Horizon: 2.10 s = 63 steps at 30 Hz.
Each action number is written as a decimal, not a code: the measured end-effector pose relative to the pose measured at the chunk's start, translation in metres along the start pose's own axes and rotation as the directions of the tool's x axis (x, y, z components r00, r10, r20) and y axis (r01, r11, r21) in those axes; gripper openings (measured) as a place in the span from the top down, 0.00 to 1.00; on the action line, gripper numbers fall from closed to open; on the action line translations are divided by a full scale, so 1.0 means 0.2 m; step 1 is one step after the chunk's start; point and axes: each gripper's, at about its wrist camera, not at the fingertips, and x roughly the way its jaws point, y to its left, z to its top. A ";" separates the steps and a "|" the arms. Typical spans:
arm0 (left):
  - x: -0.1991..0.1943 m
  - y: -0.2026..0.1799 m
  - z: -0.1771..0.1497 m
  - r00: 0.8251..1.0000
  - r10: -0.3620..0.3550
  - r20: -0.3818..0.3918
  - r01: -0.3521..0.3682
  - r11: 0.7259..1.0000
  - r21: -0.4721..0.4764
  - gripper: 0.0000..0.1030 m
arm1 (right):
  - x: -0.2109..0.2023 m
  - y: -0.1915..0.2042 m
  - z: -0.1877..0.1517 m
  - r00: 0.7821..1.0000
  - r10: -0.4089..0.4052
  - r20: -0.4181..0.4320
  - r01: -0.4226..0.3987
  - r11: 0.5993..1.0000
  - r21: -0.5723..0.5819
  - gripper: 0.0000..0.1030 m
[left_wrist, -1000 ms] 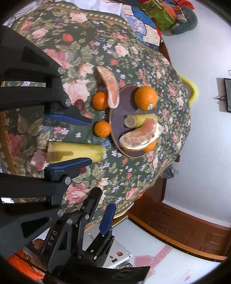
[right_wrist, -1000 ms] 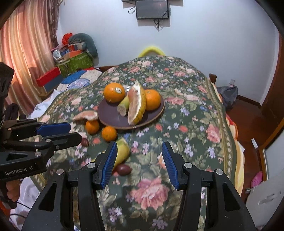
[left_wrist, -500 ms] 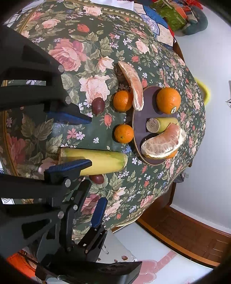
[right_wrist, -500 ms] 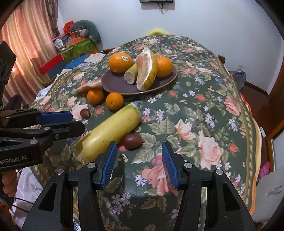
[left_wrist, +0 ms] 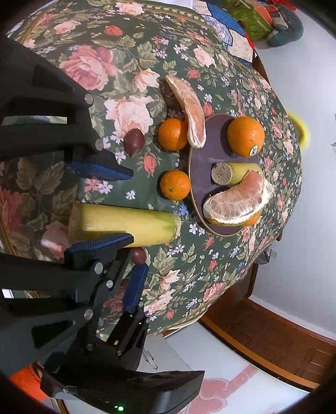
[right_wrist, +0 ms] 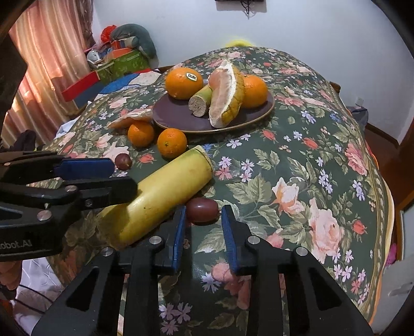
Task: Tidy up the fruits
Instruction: 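Grasp second yellow-green cylinder with left tool while right tool grasps a dark plum, then lower cylinder onto plate with left tool while right tool sets plum on plate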
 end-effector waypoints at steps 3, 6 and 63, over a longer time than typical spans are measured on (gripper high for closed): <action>0.02 -0.02 0.01 1.000 -0.005 -0.005 0.005 1.000 0.007 0.59 | -0.02 -0.03 0.00 1.000 0.009 0.007 -0.009 1.000 0.020 0.76; 0.05 -0.06 0.03 1.000 -0.009 -0.013 0.009 1.000 0.023 0.59 | -0.05 -0.09 -0.01 1.000 0.001 0.024 -0.002 0.999 0.046 0.76; -0.14 0.27 0.44 0.965 0.055 0.255 -0.050 0.998 -0.027 0.63 | 0.05 -0.27 0.43 0.988 -0.043 0.150 0.031 0.996 0.080 0.76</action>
